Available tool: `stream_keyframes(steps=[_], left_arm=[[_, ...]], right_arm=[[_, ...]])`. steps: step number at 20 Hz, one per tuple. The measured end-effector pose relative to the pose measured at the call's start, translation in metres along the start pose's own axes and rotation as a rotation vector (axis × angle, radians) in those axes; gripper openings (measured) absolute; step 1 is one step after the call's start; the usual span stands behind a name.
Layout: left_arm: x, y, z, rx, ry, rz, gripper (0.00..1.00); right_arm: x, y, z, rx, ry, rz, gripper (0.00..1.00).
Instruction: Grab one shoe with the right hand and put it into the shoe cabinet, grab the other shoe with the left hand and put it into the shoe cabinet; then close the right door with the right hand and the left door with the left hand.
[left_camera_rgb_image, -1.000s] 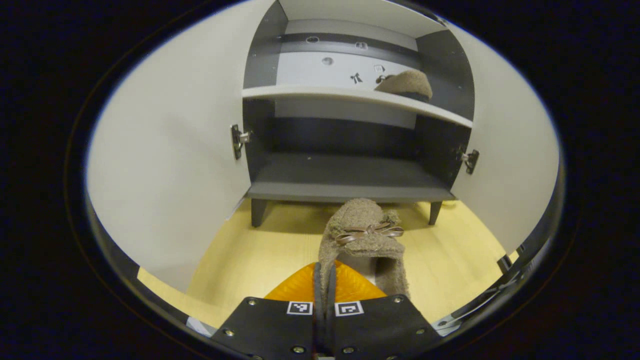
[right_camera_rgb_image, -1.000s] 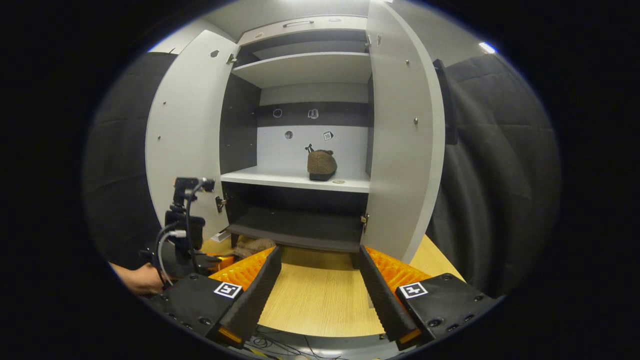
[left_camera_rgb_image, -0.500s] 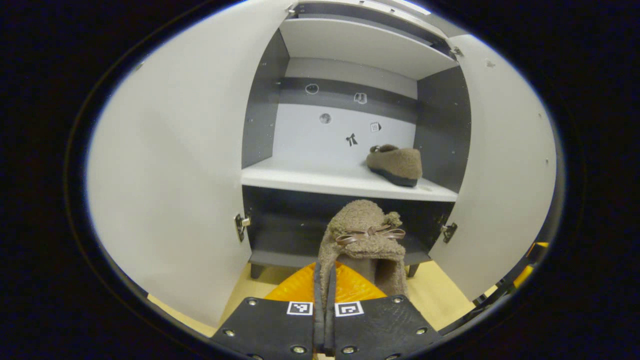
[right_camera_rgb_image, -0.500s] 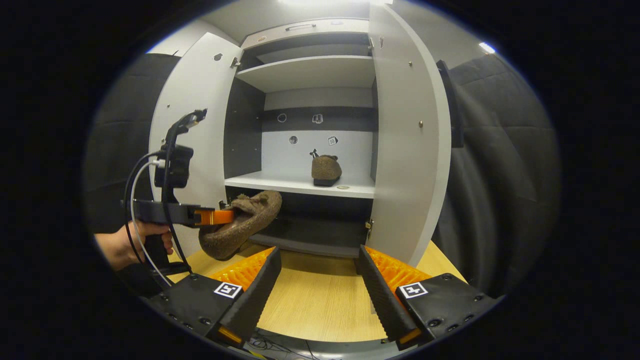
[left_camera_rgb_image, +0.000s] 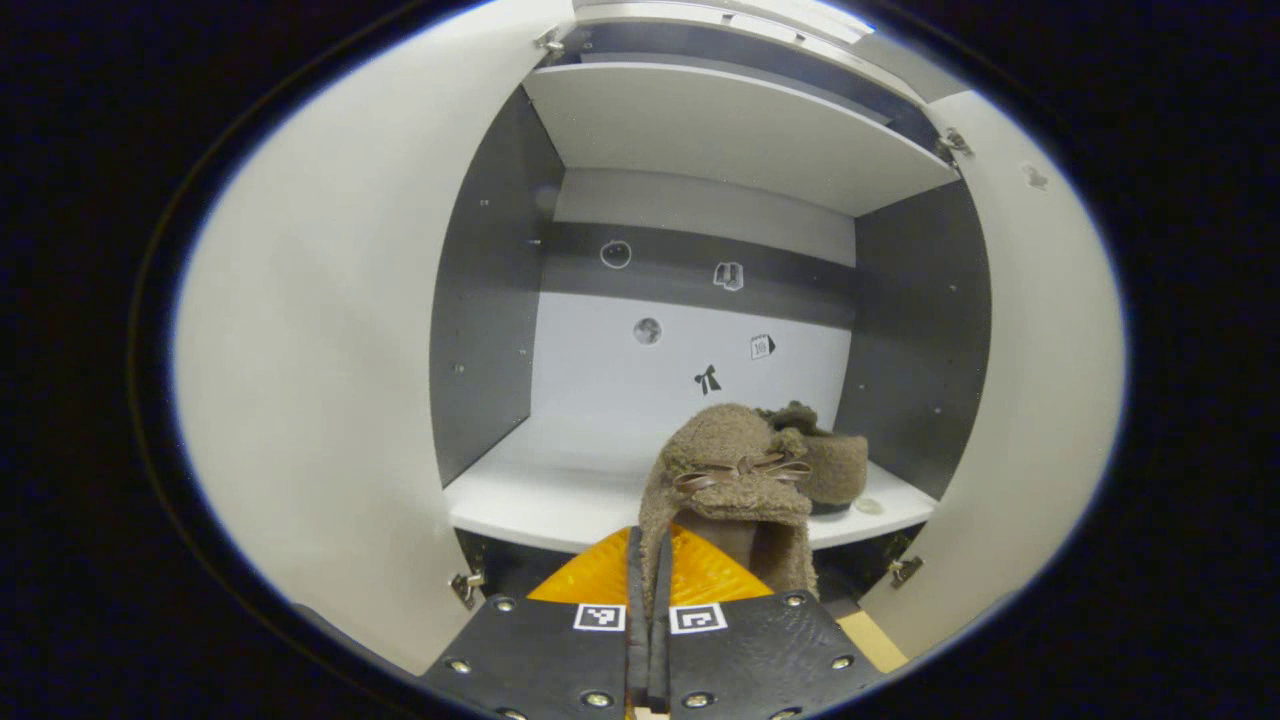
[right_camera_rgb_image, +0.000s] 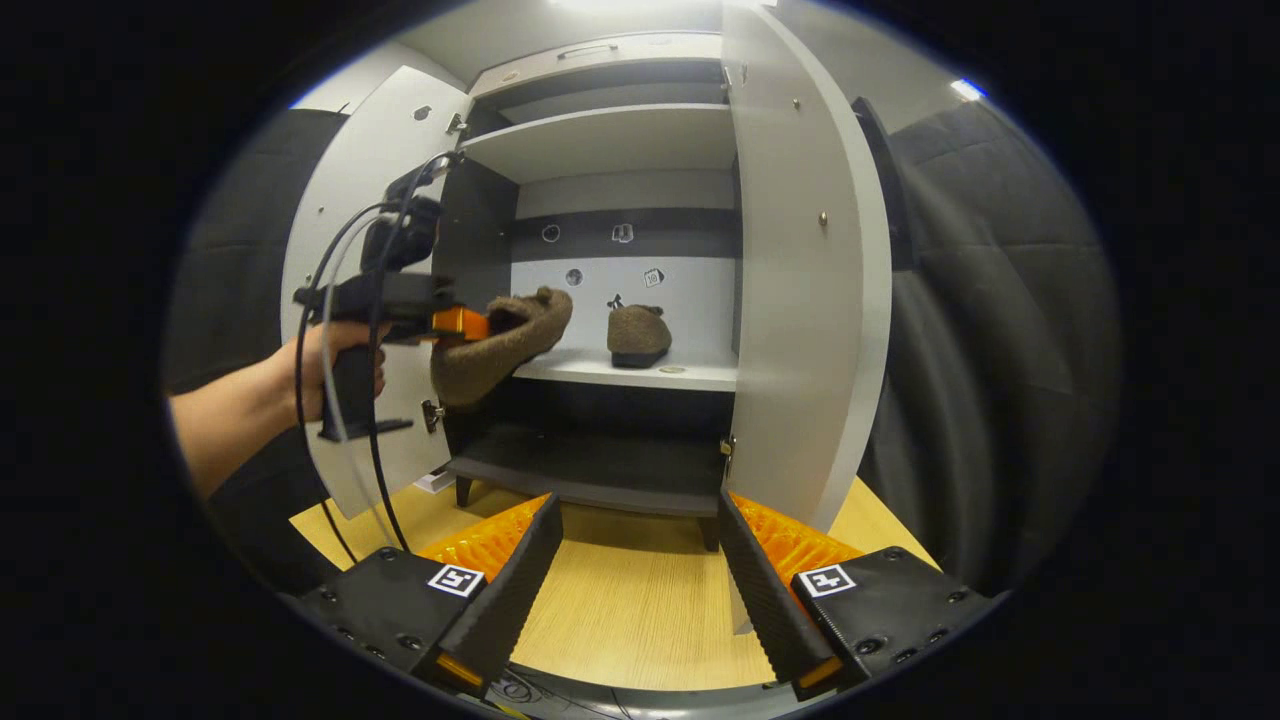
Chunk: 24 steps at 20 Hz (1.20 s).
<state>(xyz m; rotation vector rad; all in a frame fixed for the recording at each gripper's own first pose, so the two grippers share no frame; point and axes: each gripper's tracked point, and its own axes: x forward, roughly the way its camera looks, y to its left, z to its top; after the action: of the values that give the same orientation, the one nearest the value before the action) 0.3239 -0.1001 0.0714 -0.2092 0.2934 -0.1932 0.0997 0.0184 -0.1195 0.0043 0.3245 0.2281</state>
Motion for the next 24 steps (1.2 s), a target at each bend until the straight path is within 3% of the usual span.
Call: stream_keyframes(steps=[7, 13, 15, 16, 18, 20, 23, 24], left_arm=[[0.097, 0.005, 0.037, -0.060, 0.064, 0.008, 0.01], [0.142, 0.018, 0.006, 0.042, 0.193, 0.064, 0.01], [0.144, 0.019, 0.011, 0.073, 0.186, 0.065, 0.04], [0.142, 0.017, 0.019, 0.079, 0.160, 0.047, 0.08], [0.125, 0.002, 0.036, 0.077, 0.098, -0.009, 0.52], [0.107, 0.005, 0.052, 0.128, 0.033, 0.001, 0.96], [0.067, 0.001, 0.075, 0.172, -0.058, -0.001, 0.96], [0.053, -0.001, 0.084, 0.163, -0.098, -0.004, 0.88]], right_arm=[[0.005, 0.008, -0.022, 0.044, 0.033, 0.011, 0.98], [0.012, 0.008, -0.033, 0.040, 0.057, 0.013, 0.98], [0.011, 0.007, -0.033, 0.037, 0.054, 0.004, 0.98], [0.009, 0.007, -0.033, 0.037, 0.052, 0.001, 0.97], [0.007, 0.007, -0.028, 0.033, 0.043, -0.007, 0.97], [0.005, 0.007, -0.021, 0.031, 0.028, -0.013, 0.97], [0.002, 0.009, -0.006, 0.026, -0.005, -0.015, 0.98], [0.001, 0.010, -0.002, 0.020, -0.013, -0.016, 0.97]])
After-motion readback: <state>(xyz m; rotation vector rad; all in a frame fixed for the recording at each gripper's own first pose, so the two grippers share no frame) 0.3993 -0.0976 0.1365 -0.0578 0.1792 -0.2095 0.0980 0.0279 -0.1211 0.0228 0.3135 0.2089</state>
